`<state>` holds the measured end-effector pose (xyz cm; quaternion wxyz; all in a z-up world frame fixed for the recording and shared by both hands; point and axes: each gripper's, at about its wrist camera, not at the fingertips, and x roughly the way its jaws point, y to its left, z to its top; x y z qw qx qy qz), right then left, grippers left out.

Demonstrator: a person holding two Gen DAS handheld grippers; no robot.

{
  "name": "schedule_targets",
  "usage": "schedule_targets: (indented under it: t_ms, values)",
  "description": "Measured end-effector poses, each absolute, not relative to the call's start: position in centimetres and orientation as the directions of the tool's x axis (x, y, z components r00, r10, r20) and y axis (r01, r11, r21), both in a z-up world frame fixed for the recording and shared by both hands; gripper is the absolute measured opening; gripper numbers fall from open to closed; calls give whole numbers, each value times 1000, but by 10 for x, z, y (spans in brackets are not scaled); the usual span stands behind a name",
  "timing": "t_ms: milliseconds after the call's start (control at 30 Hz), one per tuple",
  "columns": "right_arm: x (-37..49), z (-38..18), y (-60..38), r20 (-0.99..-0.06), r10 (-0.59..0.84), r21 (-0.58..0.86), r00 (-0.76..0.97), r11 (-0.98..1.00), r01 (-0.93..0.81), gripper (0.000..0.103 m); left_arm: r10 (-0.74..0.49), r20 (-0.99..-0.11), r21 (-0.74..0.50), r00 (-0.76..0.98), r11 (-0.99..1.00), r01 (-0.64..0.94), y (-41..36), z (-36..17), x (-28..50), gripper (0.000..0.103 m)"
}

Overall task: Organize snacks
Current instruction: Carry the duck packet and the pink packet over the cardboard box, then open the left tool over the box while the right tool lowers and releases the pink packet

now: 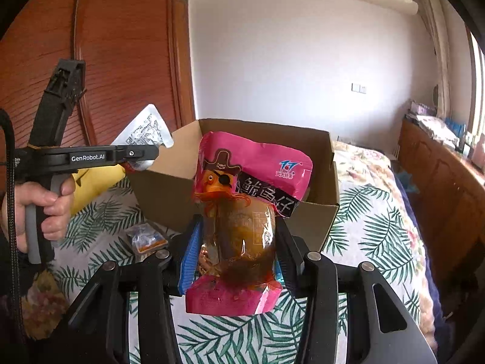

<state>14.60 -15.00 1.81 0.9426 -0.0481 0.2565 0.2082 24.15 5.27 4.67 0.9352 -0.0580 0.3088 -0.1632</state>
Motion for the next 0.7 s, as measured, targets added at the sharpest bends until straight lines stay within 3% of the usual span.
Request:
schedule_targets:
  t_ms: [700]
  values:
    - [236, 33, -133, -566, 308, 44, 765, 938, -345, 46, -278, -603, -129, 748, 959, 252, 41, 47, 275, 18]
